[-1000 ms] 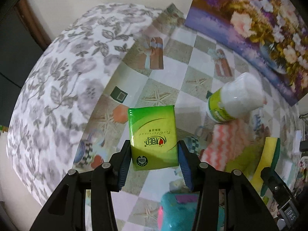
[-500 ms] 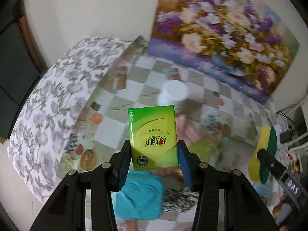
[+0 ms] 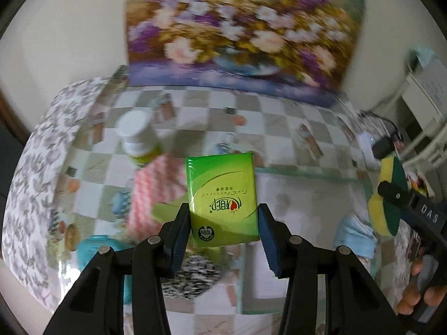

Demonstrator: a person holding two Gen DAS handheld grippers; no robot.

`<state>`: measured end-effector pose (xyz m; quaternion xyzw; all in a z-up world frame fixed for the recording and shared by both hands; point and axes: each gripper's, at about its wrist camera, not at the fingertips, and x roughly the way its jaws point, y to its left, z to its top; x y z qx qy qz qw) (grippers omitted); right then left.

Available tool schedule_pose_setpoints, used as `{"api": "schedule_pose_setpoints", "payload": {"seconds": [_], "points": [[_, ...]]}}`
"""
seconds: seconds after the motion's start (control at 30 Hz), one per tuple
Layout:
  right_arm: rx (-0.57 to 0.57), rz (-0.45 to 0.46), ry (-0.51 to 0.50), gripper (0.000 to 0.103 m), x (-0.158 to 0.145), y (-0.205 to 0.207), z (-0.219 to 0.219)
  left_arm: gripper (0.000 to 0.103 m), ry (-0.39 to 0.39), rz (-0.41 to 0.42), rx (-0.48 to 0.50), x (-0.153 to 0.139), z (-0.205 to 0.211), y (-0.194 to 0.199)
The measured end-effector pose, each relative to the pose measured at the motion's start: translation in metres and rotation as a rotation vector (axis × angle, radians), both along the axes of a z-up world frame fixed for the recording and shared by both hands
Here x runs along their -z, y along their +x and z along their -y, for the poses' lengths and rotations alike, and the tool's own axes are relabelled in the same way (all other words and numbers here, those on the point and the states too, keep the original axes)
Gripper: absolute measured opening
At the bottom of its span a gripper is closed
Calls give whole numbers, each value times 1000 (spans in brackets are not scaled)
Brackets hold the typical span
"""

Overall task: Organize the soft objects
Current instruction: 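Carry tissue pack with left tool while right tool carries sponge over tray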

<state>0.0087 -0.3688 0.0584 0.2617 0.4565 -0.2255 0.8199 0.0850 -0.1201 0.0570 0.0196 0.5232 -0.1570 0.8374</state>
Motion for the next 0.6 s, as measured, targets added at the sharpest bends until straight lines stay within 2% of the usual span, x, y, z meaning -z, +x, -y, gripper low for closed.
{"api": "schedule_pose_setpoints", "payload": {"seconds": [0.3,0.6], "points": [[121,-19,6,76,3,-36,50,49,5,-18,118,20,61,-14],[110,-56,12,76,18,-30,52,49,27,-62,156,53,87,-8]]}}
